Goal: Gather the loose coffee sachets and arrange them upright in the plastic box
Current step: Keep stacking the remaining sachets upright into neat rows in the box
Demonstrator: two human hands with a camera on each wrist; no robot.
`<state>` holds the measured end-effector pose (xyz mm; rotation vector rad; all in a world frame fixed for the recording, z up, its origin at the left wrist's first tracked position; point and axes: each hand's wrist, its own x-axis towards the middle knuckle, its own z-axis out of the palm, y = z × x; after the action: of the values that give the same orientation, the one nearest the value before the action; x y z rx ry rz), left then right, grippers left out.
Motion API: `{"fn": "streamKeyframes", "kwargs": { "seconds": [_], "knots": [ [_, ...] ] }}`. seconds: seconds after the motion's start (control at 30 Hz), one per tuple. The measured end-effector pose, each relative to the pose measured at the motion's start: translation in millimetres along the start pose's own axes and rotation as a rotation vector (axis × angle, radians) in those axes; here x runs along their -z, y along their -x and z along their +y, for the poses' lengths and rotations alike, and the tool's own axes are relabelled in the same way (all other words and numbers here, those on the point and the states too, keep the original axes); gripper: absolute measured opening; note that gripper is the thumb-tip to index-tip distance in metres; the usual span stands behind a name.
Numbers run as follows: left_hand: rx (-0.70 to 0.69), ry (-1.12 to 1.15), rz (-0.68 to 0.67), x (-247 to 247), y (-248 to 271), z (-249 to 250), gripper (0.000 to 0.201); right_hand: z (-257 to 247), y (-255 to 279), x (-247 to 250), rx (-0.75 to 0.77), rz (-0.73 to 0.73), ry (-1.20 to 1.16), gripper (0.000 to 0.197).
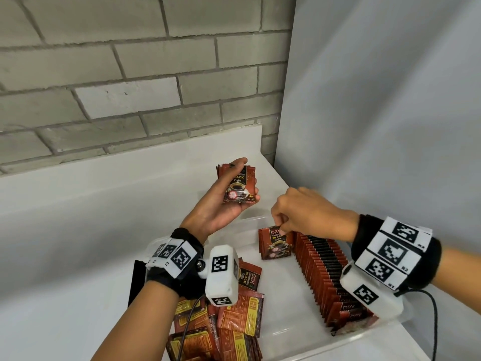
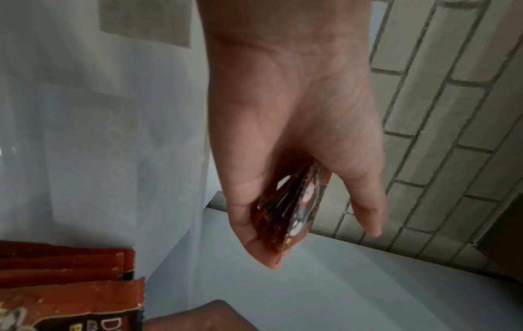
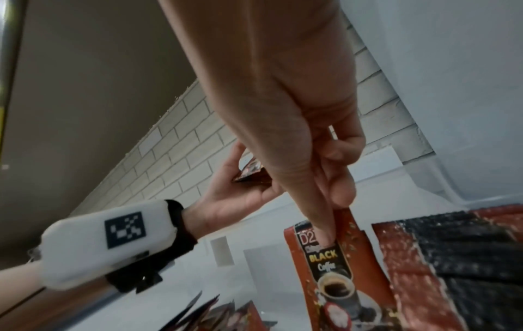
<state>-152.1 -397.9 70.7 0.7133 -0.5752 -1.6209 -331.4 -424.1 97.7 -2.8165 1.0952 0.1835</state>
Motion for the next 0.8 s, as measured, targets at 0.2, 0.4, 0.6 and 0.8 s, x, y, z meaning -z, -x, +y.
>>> {"fn": "streamKeyframes", "kwargs": {
  "seconds": [0.2,0.4,0.6,0.8],
  "knots": [
    [0.008,-0.006,0.002,-1.0,0.5,-0.5,0.030,-6.7,1.0,-2.7,0.015,-0.033,0.113,0.011],
    [0.002,-0.004,-0.002,-2.1,0.3,-0.5,0.030,-10.9,2.0,0.0,0.017,-0.061,0.175,0.016],
    [-0.018,0.029,-0.016,0.9,-2.3,-1.0,0.030,-12.1,4.4,2.2,0.032,-0.083,0.242,0.017],
    [-0.042,0.031,-0.035,3.4,-3.3,-0.9,0.038,-12.4,4.2,2.2,0.041,-0.083,0.268,0.020]
  ]
}}
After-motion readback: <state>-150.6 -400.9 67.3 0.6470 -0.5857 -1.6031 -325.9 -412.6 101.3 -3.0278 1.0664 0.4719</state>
